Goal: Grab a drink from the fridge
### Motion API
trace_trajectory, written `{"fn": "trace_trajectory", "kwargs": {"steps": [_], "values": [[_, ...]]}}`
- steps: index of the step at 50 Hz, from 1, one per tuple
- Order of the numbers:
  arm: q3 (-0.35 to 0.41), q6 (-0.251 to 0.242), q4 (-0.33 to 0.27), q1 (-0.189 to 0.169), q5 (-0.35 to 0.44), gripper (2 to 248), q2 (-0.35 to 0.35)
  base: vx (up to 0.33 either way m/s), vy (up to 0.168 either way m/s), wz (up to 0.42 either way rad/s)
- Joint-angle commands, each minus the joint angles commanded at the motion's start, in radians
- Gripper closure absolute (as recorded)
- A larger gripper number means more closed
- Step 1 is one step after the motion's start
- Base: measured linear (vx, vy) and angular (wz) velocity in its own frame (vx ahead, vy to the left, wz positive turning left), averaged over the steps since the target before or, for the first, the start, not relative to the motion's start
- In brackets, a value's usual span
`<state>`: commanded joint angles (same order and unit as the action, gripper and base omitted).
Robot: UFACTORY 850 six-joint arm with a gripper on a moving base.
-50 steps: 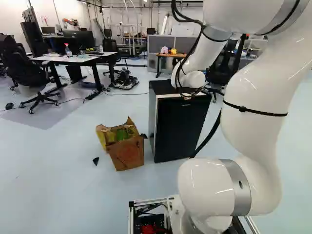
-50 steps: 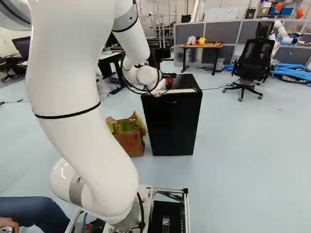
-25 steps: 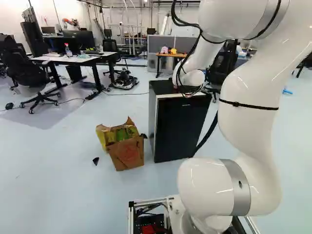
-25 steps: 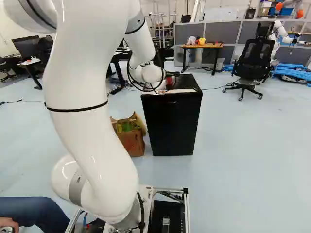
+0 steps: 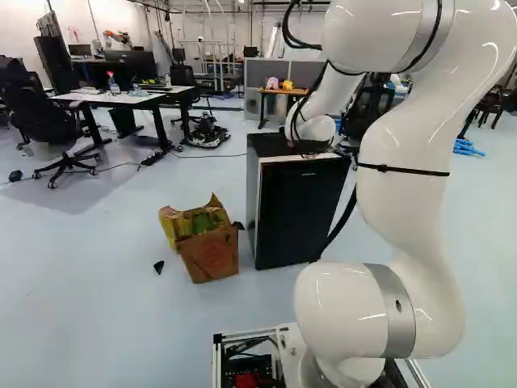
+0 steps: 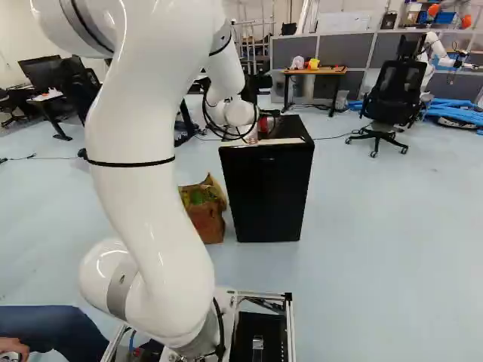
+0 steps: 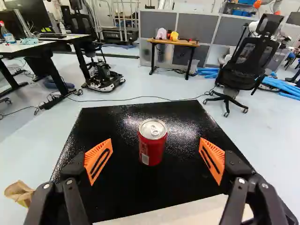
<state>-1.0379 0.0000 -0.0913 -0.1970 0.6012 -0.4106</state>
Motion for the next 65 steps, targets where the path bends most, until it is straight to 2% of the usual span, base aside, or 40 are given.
{"fn": "trace_trajectory", "kwargs": {"steps": [16,35,65], "values": [[-0.042,0.0,0.0,0.004,0.008,3,-0.063,0.0,0.0,0.0],[-0.048,0.0,0.0,0.004,0.034,3,-0.103,0.0,0.0,0.0],[-0.078,0.0,0.0,0.006,0.157,3,-0.18,0.0,0.0,0.0]]}}
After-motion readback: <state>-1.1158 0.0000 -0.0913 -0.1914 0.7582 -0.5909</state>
